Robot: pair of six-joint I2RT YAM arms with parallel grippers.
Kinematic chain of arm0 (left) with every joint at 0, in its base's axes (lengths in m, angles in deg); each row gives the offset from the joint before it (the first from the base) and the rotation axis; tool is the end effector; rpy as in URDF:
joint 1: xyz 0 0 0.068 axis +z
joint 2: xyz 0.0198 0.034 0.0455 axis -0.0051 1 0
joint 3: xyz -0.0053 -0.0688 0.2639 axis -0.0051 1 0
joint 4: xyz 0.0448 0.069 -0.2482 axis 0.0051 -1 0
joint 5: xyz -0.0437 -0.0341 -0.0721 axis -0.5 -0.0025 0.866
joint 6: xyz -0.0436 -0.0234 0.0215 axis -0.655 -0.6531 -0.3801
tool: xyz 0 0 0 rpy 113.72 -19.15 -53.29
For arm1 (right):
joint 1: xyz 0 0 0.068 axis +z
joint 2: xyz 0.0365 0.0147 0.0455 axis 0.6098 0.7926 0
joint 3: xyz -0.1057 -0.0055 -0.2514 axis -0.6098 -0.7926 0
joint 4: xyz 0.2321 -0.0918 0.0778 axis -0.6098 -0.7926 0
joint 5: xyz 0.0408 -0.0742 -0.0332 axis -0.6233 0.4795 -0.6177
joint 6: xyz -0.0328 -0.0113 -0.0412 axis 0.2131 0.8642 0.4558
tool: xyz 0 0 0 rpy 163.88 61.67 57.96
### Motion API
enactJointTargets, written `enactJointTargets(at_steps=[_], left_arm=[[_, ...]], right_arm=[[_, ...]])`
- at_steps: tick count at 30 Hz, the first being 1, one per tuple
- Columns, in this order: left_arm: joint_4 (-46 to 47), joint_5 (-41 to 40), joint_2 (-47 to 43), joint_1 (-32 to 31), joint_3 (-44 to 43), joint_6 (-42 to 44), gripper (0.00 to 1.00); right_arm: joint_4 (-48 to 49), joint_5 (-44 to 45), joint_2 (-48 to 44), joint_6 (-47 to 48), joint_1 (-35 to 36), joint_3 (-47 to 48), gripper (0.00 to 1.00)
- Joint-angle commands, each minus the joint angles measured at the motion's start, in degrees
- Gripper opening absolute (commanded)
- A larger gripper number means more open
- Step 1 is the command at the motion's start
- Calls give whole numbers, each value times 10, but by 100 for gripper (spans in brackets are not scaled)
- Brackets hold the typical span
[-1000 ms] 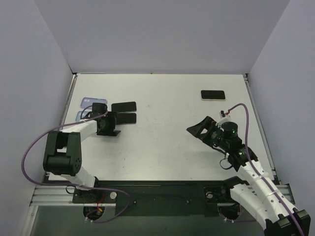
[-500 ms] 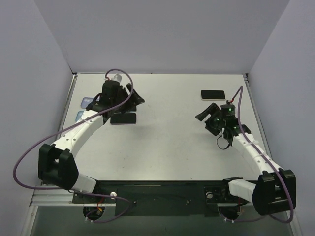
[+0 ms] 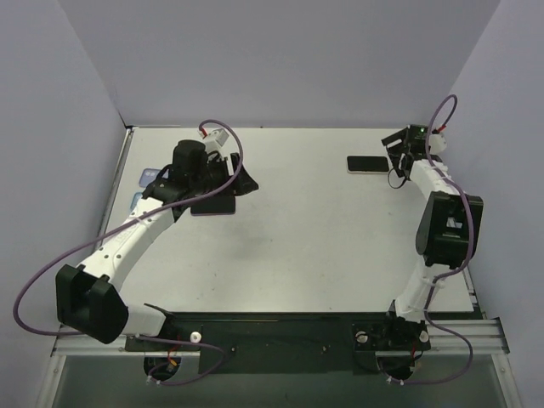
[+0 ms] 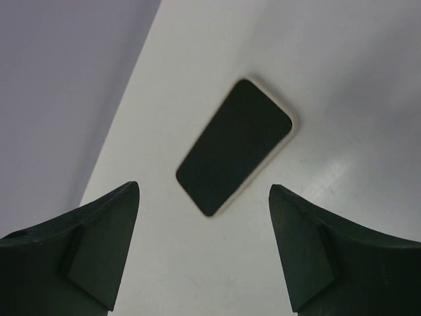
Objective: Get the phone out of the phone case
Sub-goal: Pick up the phone at the center of the board.
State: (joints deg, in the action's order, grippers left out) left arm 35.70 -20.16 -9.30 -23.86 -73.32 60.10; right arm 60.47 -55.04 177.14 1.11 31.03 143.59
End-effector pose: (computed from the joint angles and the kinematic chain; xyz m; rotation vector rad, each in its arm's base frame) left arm 0.2839 -0.1374 0.3295 0.1034 2.2249 -0.9099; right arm 0.4273 -0.0488 0.2547 1.0186 1.7747 0.5271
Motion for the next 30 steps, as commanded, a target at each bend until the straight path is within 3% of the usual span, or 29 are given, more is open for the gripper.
enactJointTargets(at_steps=[1, 10, 18, 24, 30], left_arm=[[54, 7, -63, 10, 25, -6, 76], [171, 144, -49, 82, 82, -135, 76], [200, 159, -35, 101, 92, -158, 75], [200, 162, -29, 108, 97, -168, 75], [222, 173, -23, 112, 98, -175, 75]], right_arm=[[66, 47, 87, -13, -7, 92, 74], [140, 10, 268, -147, -56, 208, 71], [115, -70, 357, -200, -58, 272, 68], [161, -157, 313, -213, -44, 183, 65], [169, -203, 202, -176, -23, 20, 65]])
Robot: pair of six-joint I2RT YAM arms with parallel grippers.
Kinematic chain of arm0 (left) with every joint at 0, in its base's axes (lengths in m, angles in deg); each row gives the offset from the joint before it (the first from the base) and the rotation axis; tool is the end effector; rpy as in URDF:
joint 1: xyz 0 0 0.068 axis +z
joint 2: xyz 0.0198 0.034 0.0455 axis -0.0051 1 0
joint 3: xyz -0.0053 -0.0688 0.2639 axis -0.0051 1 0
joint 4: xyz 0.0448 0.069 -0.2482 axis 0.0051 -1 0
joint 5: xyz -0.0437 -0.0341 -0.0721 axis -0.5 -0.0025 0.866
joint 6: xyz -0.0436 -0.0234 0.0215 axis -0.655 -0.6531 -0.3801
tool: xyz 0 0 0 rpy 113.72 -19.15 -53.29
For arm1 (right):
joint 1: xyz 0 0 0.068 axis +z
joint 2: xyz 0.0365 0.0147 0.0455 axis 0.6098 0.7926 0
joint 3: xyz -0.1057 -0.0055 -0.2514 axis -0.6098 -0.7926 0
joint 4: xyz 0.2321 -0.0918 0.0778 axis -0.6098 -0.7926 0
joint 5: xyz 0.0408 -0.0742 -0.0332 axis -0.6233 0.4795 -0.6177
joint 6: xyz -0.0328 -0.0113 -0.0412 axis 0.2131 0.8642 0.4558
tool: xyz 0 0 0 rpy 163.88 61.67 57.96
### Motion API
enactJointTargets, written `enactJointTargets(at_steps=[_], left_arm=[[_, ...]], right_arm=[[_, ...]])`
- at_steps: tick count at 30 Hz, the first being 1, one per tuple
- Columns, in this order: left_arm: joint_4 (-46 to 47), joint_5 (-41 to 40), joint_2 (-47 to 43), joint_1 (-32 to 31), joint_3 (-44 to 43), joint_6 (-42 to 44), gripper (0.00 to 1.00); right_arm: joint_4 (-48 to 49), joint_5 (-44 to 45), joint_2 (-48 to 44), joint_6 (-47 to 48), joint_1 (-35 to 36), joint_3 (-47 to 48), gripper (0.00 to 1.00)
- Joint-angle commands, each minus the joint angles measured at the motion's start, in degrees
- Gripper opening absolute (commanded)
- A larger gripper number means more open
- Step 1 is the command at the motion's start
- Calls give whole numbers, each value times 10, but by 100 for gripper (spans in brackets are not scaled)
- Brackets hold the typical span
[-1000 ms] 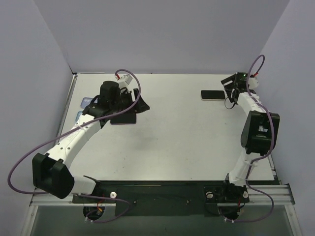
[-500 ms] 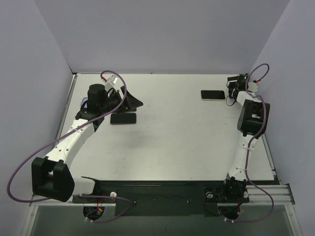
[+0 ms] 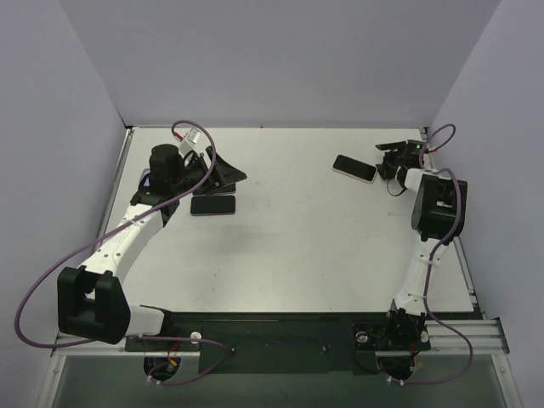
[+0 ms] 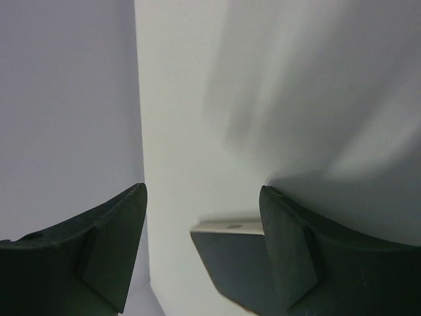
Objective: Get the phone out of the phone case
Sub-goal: Pick up the phone at the center of the board.
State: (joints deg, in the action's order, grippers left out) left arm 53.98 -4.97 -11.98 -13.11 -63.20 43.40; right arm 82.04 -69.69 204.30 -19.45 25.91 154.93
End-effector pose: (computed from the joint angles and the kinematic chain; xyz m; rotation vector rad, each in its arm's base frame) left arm 0.2952 -0.0884 0.3140 -0.1572 2.0782 -1.2601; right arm 0.5056 -0.0950 0.1425 1.2281 1.6033 0.9680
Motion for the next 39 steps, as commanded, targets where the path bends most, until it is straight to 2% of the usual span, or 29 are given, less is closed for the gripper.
enactJointTargets(at_steps=[1, 5, 6, 9, 12, 15, 17, 18, 24, 34, 39], left_arm=[[41, 25, 3, 5, -3, -10, 75], [49, 30, -2, 6, 1, -17, 75], [51, 33, -2, 6, 2, -21, 75], [54, 35, -2, 4, 3, -23, 75], [56, 47, 5, 4, 1, -29, 75], [61, 51, 4, 4, 1, -31, 75], [62, 51, 1, 6, 2, -31, 75], [62, 50, 1, 7, 3, -32, 75], [66, 54, 6, 8, 5, -36, 75], [71, 56, 10, 9, 6, -41, 74], [79, 63, 15, 9, 10, -49, 73]], right_arm=[[-54, -69, -80, 37, 33, -107, 65], [-109, -119, -121, 119, 80, -144, 65], [-149, -121, -128, 157, 85, -139, 65], [-253, -59, -146, 295, 98, -111, 66], [-418, 1, -124, 398, 104, -5, 68], [-499, 2, -81, 479, 113, 84, 71], [-532, 2, -61, 509, 138, 114, 82], [-544, 18, -58, 515, 142, 122, 92], [-606, 130, -15, 546, 204, 208, 94], [-630, 149, 35, 533, 238, 288, 95], [-685, 267, 75, 517, 263, 348, 96]])
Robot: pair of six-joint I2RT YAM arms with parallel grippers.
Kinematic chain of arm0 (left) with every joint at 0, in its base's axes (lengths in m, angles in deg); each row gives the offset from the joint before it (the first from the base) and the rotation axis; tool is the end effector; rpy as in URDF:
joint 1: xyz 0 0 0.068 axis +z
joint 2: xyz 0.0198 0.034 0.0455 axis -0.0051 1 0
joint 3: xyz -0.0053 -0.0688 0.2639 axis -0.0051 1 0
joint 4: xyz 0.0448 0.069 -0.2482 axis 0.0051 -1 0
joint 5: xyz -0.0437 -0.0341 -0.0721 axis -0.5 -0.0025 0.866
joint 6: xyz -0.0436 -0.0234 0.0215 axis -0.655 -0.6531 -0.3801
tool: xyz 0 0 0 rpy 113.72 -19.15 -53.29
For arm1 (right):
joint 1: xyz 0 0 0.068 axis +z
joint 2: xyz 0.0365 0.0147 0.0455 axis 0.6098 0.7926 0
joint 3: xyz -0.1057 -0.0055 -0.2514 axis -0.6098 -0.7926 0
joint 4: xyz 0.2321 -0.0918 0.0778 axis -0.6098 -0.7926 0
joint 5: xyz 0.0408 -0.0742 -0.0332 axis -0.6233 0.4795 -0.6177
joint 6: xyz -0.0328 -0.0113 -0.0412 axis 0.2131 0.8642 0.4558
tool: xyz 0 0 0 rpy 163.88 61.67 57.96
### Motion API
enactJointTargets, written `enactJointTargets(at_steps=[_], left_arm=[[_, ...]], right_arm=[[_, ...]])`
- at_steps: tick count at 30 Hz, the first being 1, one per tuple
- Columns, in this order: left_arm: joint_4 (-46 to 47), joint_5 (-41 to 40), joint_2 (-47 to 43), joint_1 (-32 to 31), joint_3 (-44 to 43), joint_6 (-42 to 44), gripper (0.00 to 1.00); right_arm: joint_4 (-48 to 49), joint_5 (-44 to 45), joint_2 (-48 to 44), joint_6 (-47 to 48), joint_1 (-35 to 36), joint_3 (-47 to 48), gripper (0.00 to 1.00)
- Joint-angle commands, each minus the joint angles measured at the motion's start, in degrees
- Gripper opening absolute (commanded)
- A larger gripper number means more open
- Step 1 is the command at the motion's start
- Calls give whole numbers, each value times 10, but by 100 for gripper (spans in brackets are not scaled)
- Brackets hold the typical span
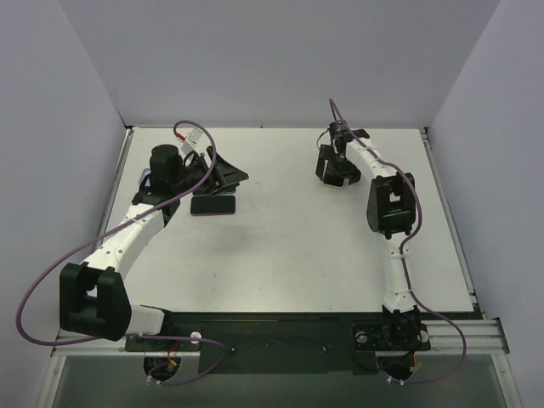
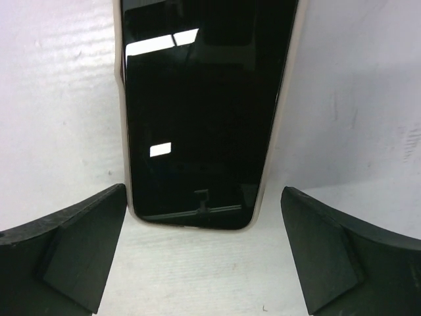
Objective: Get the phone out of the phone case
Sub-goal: Pick up the phone at the center of the board.
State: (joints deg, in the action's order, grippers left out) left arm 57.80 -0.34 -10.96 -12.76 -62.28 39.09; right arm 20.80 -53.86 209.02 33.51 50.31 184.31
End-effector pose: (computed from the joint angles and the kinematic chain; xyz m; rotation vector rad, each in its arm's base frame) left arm 0.2984 -0.0895 0.3103 -0.1625 2.0717 -1.3781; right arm 0.5116 0.1151 0.1741 0.1906 2.5510 0.2135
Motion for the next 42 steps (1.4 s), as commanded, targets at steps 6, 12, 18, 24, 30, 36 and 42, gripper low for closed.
enactJointTargets(at_steps=[6, 12, 18, 24, 30, 36, 42], left_arm=[[49, 23, 6, 4, 1, -12, 70], [50, 24, 6, 6, 2, -13, 69], [56, 27, 7, 6, 5, -18, 68], [72, 31, 5, 8, 12, -30, 68], [82, 39, 9, 11, 14, -40, 67], [56, 29, 9, 11, 4, -15, 67], [61, 36, 17, 10, 5, -22, 67]], right_arm=[[-127, 118, 97, -61, 27, 137, 95], [-132, 96, 90, -56, 25, 114, 77], [-105, 46, -3, -52, 26, -46, 37], [16, -2, -152, -61, 34, -289, 43], [25, -2, -158, -47, 16, -287, 82], [-23, 18, -90, -45, 4, -187, 84], [-40, 17, -67, -42, -3, -170, 77]])
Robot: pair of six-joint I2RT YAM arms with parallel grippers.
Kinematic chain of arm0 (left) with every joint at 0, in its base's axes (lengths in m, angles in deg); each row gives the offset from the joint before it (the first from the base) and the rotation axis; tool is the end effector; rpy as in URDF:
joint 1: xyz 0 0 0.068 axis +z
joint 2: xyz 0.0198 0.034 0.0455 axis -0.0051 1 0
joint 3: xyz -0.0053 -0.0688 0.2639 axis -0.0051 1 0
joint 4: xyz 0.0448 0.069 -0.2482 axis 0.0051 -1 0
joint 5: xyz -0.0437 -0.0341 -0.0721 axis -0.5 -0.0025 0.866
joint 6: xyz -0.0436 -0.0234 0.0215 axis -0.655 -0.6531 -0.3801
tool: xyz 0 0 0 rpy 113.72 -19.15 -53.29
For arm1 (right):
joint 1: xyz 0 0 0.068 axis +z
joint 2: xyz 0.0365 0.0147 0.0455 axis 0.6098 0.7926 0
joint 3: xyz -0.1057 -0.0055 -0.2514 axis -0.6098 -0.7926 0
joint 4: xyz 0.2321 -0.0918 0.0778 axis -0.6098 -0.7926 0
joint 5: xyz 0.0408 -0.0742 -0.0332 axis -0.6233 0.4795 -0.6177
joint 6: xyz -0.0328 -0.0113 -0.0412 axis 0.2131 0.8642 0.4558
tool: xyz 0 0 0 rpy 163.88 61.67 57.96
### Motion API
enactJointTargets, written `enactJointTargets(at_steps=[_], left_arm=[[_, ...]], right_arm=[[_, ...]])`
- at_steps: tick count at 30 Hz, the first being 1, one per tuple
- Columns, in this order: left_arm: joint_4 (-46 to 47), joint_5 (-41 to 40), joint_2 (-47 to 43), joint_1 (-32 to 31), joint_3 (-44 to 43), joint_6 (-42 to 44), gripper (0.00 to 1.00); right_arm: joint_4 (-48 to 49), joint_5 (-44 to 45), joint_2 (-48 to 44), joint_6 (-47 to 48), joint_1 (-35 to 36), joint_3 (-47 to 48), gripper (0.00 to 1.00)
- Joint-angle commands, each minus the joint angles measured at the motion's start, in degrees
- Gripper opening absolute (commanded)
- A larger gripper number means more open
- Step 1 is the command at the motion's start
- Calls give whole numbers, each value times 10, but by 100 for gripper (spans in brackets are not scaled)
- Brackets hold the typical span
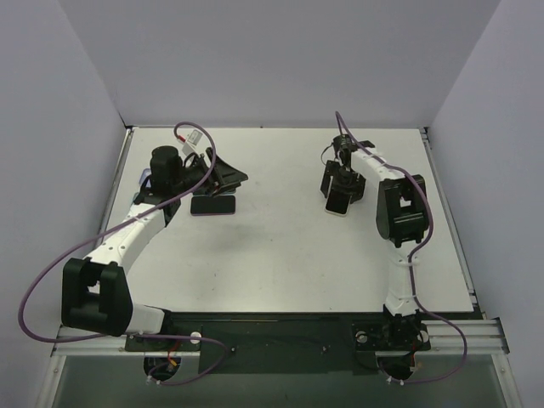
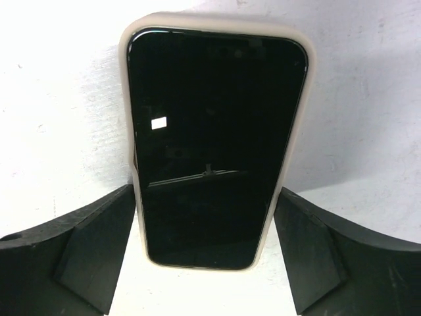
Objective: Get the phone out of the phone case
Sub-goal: Pick up the phone at the center of the board.
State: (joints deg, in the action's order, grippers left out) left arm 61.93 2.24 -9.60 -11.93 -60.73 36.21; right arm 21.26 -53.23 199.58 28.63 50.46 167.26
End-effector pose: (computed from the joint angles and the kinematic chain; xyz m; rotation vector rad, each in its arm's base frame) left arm 0.3034 -0.0872 0.3012 -0.1814 2.0645 -1.4409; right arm 0.4625 0.1049 0.1634 0.3124 2.6639 0.1848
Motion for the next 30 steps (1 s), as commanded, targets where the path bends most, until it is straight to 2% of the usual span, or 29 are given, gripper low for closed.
enactJointTargets(at_steps=[1, 2, 3, 5, 8, 9, 11, 15, 18, 22, 25, 27, 30], left_arm=[[20, 9, 4, 3, -10, 7, 67], [19, 10, 5, 3, -11, 6, 67], [18, 13, 6, 2, -12, 4, 66], [16, 16, 10, 3, -13, 2, 66], [15, 15, 16, 1, -13, 0, 66], [15, 20, 19, 1, -14, -1, 65], [15, 24, 25, 0, -15, -2, 65], [17, 26, 40, -5, -14, -1, 64], [53, 57, 61, -13, -5, -36, 64], [92, 66, 93, -37, 7, -78, 65], [94, 65, 113, -60, 8, -96, 71], [88, 58, 112, -75, 4, -82, 76], [56, 44, 108, -92, -5, -54, 79]], right_arm=[[-45, 2, 25, 11, -5, -5, 72], [-41, -5, 25, 14, -4, -16, 65], [-33, -9, 23, 16, -4, -20, 51], [-25, -26, 19, 21, -5, -25, 33], [-4, -53, -28, 38, -2, -44, 18], [14, -54, -46, 40, 1, -50, 8], [45, -50, -99, 46, 6, -81, 0], [153, -89, -215, 36, 7, -205, 0], [267, -156, -307, 37, 13, -293, 0], [371, -218, -399, 24, 44, -396, 0], [381, -234, -448, 33, 83, -424, 0], [374, -236, -463, 33, 120, -424, 0], [353, -222, -480, 49, 179, -409, 0]])
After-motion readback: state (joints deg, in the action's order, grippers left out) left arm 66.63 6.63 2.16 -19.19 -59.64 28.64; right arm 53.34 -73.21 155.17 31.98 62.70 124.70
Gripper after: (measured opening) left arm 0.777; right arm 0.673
